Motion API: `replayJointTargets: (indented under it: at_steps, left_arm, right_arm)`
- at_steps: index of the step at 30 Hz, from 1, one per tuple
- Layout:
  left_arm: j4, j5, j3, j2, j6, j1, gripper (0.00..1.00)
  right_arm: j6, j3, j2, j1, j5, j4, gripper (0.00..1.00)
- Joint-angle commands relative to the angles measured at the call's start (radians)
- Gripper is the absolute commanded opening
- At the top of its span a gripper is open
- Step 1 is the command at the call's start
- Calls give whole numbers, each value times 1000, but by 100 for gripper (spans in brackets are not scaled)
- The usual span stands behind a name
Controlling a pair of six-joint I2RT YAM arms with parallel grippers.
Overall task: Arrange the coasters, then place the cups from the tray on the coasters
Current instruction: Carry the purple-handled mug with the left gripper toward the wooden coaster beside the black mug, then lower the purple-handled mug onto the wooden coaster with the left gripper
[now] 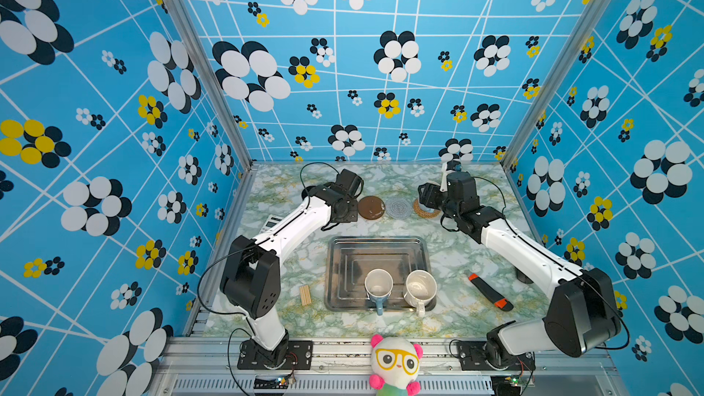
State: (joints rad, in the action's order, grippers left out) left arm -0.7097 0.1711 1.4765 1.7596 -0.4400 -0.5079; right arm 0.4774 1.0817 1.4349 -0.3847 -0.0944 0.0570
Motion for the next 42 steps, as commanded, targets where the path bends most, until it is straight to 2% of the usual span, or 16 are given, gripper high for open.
replayJointTargets:
  at_steps: [1, 17, 42]
  left_arm:
    - [28, -13, 77, 34, 52, 19, 0]
    - [40, -57, 195, 219, 72, 68, 0]
    - [61, -56, 209, 297, 68, 99, 0]
  right_arm:
    - [-23, -20, -37, 15, 11, 30, 67]
    - [-26, -34, -62, 36, 19, 41, 67]
    - [-28, -52, -79, 57, 26, 44, 67]
